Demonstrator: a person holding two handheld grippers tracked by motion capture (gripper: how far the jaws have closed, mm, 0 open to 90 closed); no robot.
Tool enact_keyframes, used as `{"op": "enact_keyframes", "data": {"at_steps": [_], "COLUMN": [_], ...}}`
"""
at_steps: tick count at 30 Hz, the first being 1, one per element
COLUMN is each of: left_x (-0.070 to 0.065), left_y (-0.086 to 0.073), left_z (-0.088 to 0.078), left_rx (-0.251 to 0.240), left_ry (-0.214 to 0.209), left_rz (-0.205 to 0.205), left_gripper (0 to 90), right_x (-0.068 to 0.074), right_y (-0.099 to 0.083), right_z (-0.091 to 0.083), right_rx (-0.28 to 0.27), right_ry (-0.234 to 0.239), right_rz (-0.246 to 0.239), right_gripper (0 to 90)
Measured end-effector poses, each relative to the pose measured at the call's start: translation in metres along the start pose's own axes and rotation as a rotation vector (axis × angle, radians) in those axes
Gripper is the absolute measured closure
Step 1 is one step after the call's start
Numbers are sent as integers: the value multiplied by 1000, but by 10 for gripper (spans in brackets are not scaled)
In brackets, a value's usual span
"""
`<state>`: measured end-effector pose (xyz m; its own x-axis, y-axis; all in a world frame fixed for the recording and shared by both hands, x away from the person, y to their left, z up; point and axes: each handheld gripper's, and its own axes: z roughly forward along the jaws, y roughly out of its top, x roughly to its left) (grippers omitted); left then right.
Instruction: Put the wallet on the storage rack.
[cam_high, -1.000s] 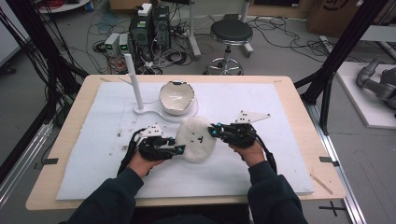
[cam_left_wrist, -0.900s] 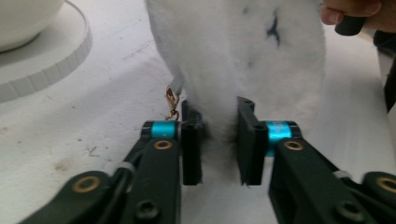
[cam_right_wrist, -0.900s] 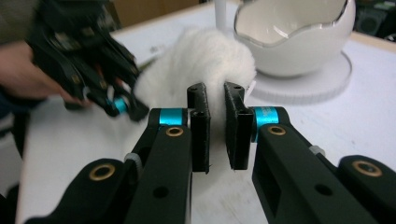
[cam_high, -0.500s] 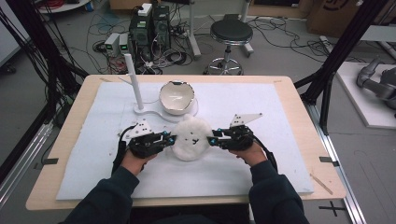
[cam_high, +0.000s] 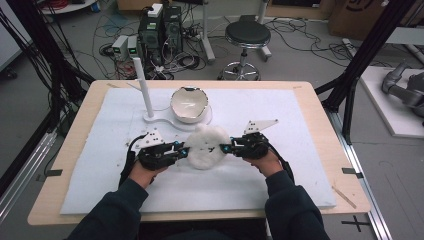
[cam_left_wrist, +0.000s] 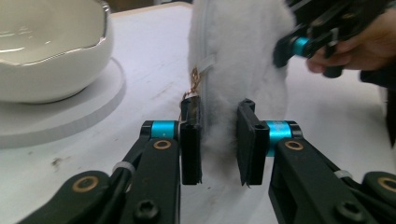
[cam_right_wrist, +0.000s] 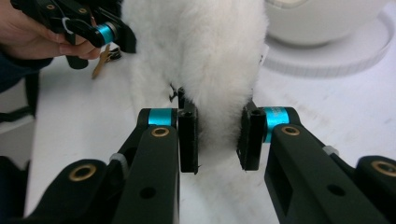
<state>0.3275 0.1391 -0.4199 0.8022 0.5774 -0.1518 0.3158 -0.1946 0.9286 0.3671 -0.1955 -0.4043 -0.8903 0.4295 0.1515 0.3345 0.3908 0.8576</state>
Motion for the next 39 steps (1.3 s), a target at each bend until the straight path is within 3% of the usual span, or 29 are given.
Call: {"op": "enact_keyframes", "data": {"at_steps": [2,5,6,7,9,10,13,17,18,20,21,22,24,25,29,32,39], "left_x": [6,17,28,28,46,46,60,74,79,80,82,83,84,84,85,86,87], "left_y": [1,1,1,1,-2,-2,-8,-16,-19,-20,-21,-21,-21,-22,-23,-23,-25], "left_z": [-8,-20,-35,-35,-59,-59,-79,-92,-95,-96,-96,-98,-99,-99,-98,-100,-101], "left_rx": [-4,-27,-55,-55,-95,-95,-131,-125,-119,-115,-116,-116,-120,-124,-115,-124,-131], "left_ry": [66,110,165,165,244,244,300,350,388,402,418,420,430,436,442,445,445], "left_rz": [-3,-21,-40,-40,-74,-74,-117,-176,-201,-205,-211,-207,-198,-197,-202,-207,-222], "left_gripper": [678,654,643,635,604,600,549,387,340,235,235,226,226,226,234,245,250], "right_x": [4,6,6,6,6,5,4,1,0,-1,-1,-3,-4,-8,-14,-21,-30], "right_y": [4,7,8,9,13,15,23,38,43,52,52,65,70,83,100,121,140], "right_z": [-1,-3,-4,-4,-7,-8,-11,-11,-10,-9,-9,-8,-7,-3,4,18,43], "right_rx": [-10,-19,-25,-32,-50,-58,-89,-108,-108,-113,-113,-108,-110,-106,-98,-78,-10], "right_ry": [-43,-104,-119,-129,-156,-164,-191,-222,-232,-247,-247,-267,-276,-290,-312,-350,-406], "right_rz": [-49,-91,-100,-105,-118,-122,-134,-158,-163,-181,-181,-211,-229,-267,-318,-388,-441], "right_gripper": [757,764,765,765,765,765,765,765,765,764,764,764,764,764,764,764,763]}}
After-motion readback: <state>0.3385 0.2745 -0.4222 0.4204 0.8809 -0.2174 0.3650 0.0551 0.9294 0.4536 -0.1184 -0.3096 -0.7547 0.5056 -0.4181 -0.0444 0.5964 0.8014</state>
